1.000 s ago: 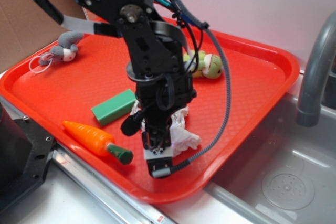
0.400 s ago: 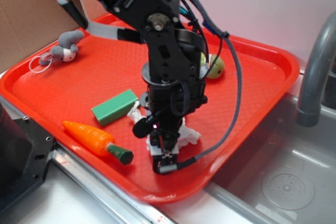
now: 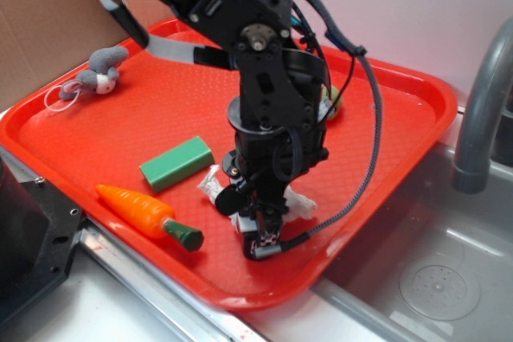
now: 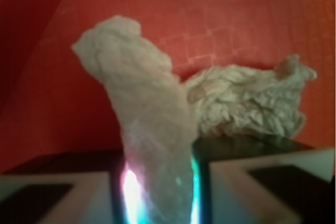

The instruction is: Grab the white paper.

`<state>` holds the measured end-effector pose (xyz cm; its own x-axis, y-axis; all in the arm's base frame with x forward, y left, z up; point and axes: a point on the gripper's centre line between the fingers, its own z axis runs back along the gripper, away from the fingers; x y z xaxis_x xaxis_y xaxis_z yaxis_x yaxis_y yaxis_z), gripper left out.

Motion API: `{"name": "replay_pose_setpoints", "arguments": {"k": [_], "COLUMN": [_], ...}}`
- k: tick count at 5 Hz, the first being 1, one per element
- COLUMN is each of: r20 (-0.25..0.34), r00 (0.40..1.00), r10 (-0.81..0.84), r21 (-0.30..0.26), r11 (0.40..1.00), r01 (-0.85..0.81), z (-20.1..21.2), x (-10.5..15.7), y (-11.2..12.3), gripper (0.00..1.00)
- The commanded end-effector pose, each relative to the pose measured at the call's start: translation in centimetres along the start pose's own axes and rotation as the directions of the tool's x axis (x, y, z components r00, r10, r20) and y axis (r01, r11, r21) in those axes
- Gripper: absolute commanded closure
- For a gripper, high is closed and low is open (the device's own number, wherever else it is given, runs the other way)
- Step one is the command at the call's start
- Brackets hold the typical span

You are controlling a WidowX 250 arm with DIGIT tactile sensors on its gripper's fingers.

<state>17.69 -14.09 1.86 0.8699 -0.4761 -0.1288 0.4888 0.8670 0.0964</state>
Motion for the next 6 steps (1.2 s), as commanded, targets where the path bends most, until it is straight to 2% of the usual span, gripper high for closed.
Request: {"name": "replay_pose_setpoints", "arguments": {"k": [1,2,3,4,5,6], "r20": [0.023,0.053,0.097,0.121,0.109,0.070], "r00": [0.958,0.905,0.825,0.758,0.731,0.768], "r10": [0.287,0.422,0.556,0.641,0.673,0.636], "r21": [-0.140,-0.185,-0.218,-0.205,-0.201,-0.210], "r11": [0.949,0.895,0.821,0.763,0.735,0.762], "r01": [-0.282,-0.406,-0.527,-0.613,-0.647,-0.612], "z": [6.1,9.5,13.2,15.1,15.3,15.0], "x": [-1.1,-2.6,-5.3,-7.5,-8.3,-7.9], "y": [5.1,8.0,11.0,12.5,13.2,13.5], "gripper": [1.00,1.00,1.00,1.00,1.00,1.00]}}
